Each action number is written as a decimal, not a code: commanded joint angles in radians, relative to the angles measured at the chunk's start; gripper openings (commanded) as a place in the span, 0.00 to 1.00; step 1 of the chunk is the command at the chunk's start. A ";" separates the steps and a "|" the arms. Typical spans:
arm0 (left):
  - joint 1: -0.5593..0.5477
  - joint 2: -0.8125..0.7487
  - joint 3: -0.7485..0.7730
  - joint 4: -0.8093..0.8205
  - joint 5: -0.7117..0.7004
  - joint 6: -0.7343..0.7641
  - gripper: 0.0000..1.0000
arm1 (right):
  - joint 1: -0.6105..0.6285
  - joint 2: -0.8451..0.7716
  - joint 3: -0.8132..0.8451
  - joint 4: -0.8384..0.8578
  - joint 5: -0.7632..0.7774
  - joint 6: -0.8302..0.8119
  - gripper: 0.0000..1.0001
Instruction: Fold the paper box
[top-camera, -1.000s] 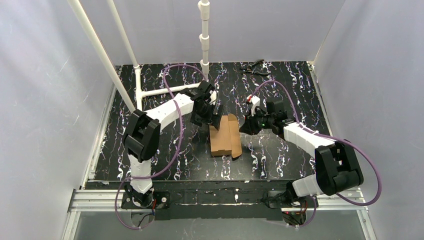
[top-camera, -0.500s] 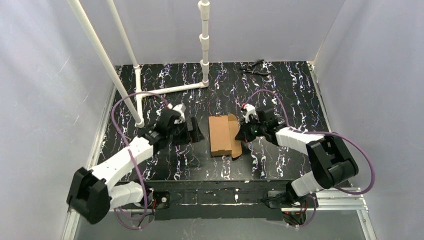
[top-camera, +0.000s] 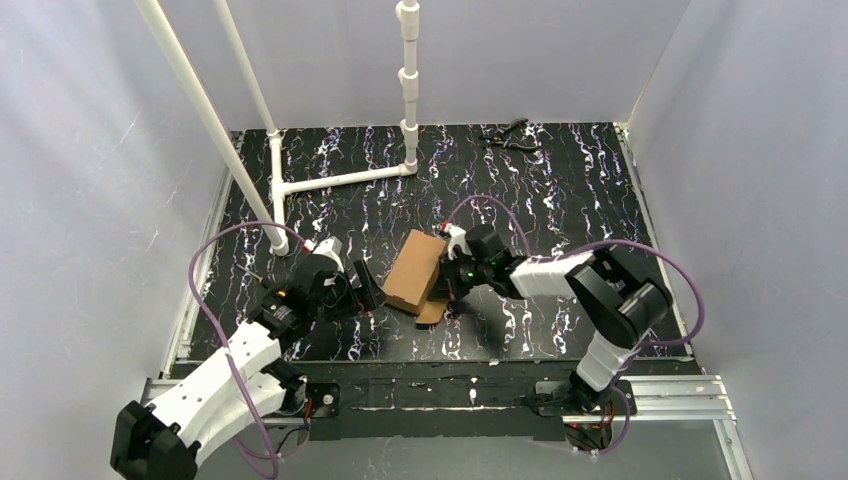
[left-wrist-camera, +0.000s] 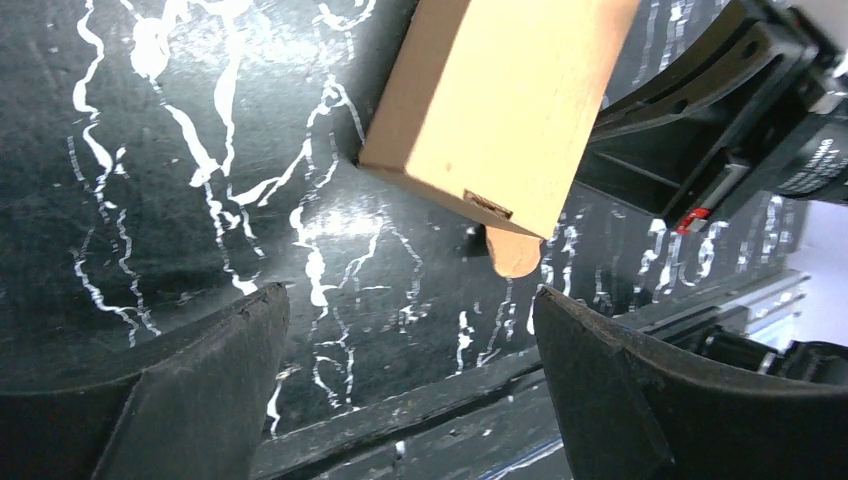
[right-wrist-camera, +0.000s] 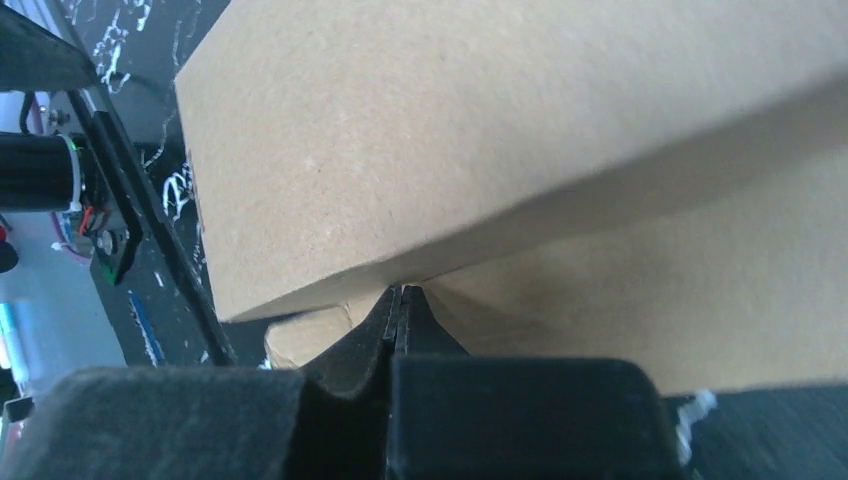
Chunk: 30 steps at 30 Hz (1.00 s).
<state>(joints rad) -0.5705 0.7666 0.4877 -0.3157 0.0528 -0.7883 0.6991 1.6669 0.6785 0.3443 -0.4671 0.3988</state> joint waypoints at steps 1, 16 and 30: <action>0.006 0.035 0.056 -0.081 -0.070 0.066 0.89 | 0.052 0.093 0.131 0.051 -0.016 -0.007 0.01; 0.017 0.416 0.416 -0.035 0.187 0.645 0.98 | -0.376 -0.290 0.031 -0.340 -0.466 -0.723 0.62; 0.018 0.807 0.709 -0.086 0.218 0.778 0.98 | -0.429 0.052 0.227 -0.434 -0.529 -0.685 0.87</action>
<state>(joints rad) -0.5583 1.5475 1.1484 -0.4118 0.2268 -0.0681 0.2703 1.6791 0.8253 -0.0303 -0.9211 -0.2626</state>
